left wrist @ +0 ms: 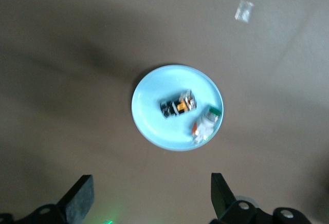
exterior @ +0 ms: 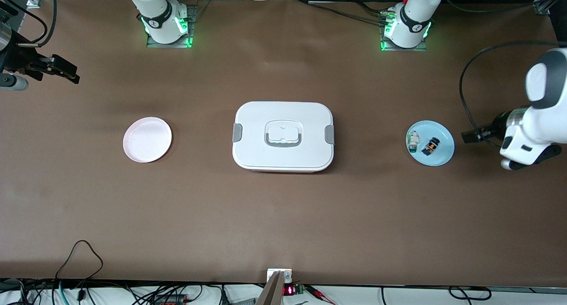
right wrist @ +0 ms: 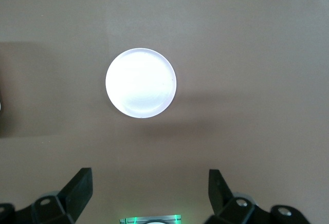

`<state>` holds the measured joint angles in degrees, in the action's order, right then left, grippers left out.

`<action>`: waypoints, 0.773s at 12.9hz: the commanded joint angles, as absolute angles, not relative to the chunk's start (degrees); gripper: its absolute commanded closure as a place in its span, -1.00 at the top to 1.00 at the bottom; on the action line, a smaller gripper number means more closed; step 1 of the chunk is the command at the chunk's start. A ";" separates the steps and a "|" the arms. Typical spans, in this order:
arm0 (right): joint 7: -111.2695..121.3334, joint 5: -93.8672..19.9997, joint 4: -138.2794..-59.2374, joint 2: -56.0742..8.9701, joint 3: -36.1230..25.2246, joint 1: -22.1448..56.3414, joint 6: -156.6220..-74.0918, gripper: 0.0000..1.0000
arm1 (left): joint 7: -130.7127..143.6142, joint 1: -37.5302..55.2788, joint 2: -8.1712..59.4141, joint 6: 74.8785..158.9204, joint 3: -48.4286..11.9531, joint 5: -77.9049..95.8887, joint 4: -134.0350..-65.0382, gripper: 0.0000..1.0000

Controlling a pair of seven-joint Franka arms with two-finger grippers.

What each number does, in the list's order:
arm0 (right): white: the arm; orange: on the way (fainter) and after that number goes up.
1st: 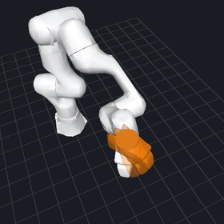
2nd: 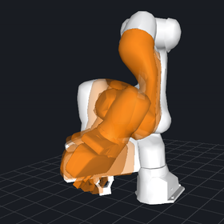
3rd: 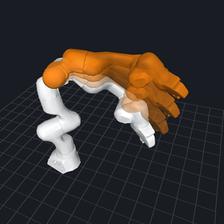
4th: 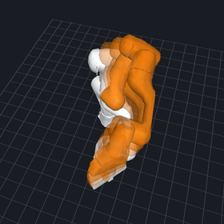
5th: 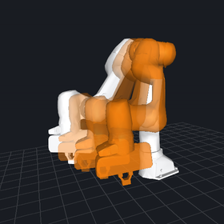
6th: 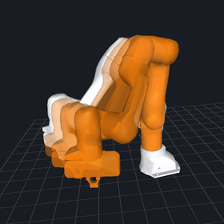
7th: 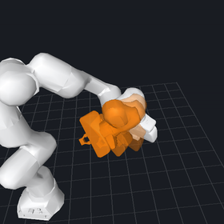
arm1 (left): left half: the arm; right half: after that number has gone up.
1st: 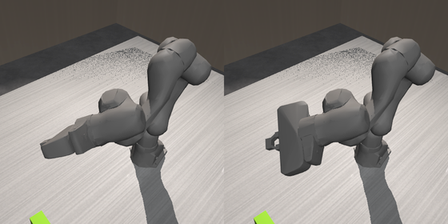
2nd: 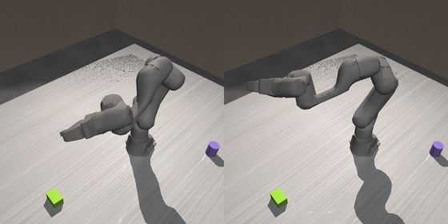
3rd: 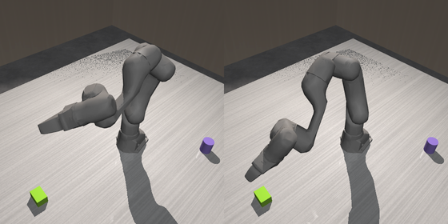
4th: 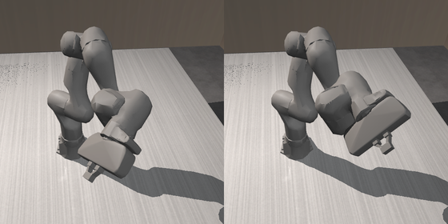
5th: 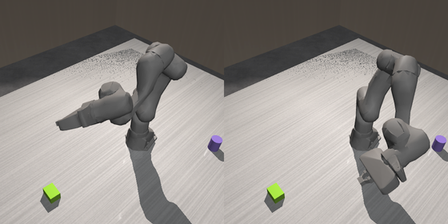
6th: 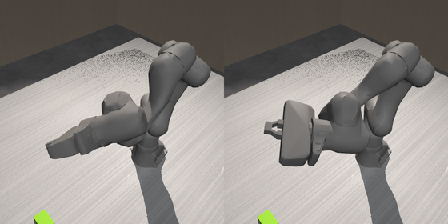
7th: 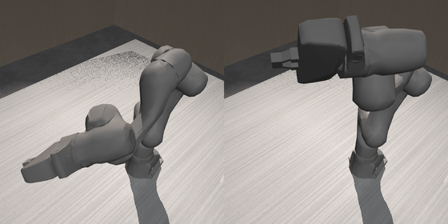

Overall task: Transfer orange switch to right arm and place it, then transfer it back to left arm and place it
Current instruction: 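Move the left gripper down over the black-orange switch on the blue plate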

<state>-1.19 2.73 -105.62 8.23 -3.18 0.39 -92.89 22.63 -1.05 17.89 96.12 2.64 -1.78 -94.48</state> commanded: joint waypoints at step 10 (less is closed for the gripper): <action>-1.41 2.72 -106.17 9.49 -3.25 0.18 -92.20 1.00 | 39.46 -2.72 14.94 139.10 1.58 0.62 -126.37 1.00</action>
